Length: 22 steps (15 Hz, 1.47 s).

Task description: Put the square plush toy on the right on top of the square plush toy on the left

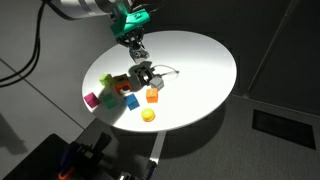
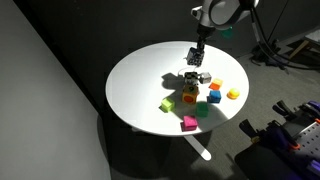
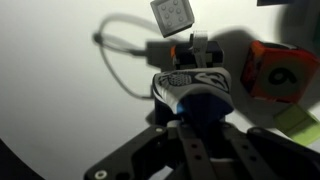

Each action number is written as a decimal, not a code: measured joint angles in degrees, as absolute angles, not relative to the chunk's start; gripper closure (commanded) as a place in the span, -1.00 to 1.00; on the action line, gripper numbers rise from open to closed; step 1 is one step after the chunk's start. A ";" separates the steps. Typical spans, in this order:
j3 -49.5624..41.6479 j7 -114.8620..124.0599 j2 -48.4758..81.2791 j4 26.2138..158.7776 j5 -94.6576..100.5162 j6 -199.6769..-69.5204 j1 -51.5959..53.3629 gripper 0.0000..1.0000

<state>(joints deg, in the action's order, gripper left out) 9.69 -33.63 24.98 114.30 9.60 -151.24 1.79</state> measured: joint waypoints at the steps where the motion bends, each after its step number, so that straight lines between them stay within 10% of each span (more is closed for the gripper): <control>1: 9.50 -33.37 25.38 113.84 10.10 -151.15 2.21 0.87; 22: 6.91 -25.88 31.64 109.49 13.22 -147.88 6.29 0.87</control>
<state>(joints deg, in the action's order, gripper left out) 6.91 -25.88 31.64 109.49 13.22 -147.88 6.29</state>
